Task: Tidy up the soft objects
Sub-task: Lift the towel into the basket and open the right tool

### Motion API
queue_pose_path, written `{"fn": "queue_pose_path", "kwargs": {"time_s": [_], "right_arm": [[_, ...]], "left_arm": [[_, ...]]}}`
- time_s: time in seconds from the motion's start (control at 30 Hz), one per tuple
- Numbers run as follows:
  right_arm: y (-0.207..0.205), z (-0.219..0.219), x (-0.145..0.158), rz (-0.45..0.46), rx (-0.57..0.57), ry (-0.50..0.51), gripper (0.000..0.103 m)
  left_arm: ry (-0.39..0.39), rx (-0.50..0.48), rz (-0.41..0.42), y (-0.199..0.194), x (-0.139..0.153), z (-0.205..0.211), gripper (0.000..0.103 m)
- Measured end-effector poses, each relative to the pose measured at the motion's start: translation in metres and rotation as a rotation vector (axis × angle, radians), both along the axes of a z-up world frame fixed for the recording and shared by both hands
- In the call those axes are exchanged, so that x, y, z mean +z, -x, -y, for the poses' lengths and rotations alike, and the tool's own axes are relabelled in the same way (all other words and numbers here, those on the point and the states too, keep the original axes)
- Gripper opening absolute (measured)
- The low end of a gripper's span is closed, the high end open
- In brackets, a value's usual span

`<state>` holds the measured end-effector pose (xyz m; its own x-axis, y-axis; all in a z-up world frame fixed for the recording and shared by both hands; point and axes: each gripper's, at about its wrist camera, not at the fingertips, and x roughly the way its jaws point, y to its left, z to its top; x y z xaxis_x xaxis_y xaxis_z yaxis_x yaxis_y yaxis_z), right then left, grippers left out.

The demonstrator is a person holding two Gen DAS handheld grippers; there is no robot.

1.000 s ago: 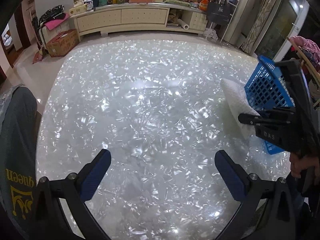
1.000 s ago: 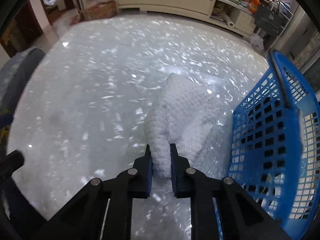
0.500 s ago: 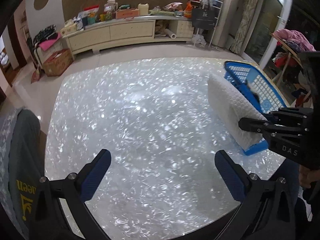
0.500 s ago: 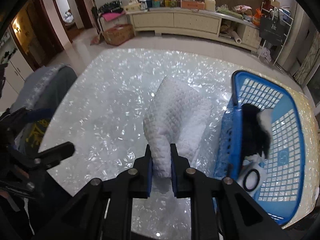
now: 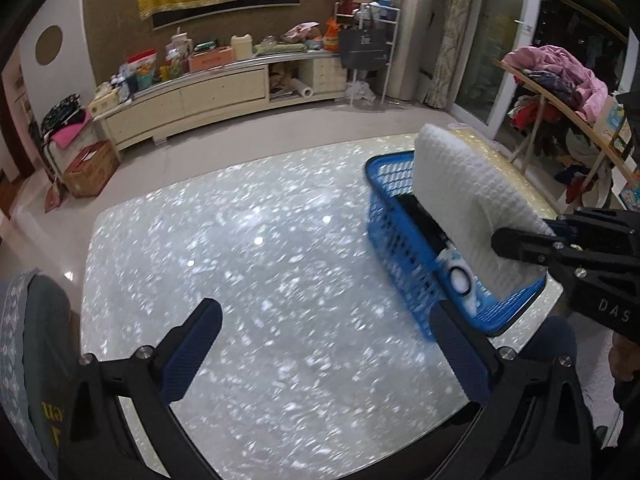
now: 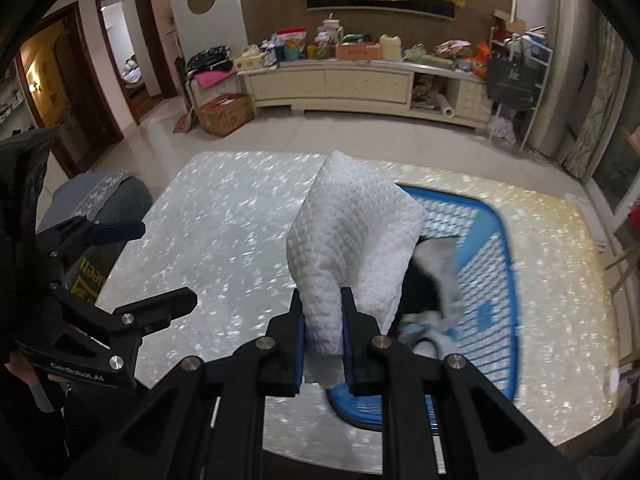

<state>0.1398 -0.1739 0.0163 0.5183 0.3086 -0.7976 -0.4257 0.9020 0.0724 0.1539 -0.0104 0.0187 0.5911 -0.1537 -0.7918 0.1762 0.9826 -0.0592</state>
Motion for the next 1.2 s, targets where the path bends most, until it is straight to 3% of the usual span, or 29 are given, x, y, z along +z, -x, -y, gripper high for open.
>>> {"fn": "queue_pose_path", "kwargs": {"time_s": [0.13, 0.43, 0.83, 1.03, 1.2], "right_arm": [[-0.008, 0.021, 0.006, 0.032, -0.045, 0.016, 0.014], [-0.030, 0.055, -0.022, 0.019, -0.139, 0.099, 0.014], [-0.077, 0.026, -0.100, -0.078, -0.092, 0.295, 0.015], [-0.085, 0.013, -0.134, -0.212, -0.017, 0.231, 0.018], [-0.093, 0.014, -0.136, -0.270, -0.006, 0.160, 0.028]], "left_arm": [[0.015, -0.024, -0.005, -0.014, 0.004, 0.019, 0.103], [0.007, -0.068, -0.055, -0.041, -0.015, 0.052, 0.103], [0.020, -0.075, -0.129, -0.070, -0.061, 0.051, 0.103], [0.014, -0.091, -0.138, -0.075, -0.079, 0.049, 0.103], [0.046, -0.075, -0.160, -0.079, -0.091, 0.042, 0.103]]}}
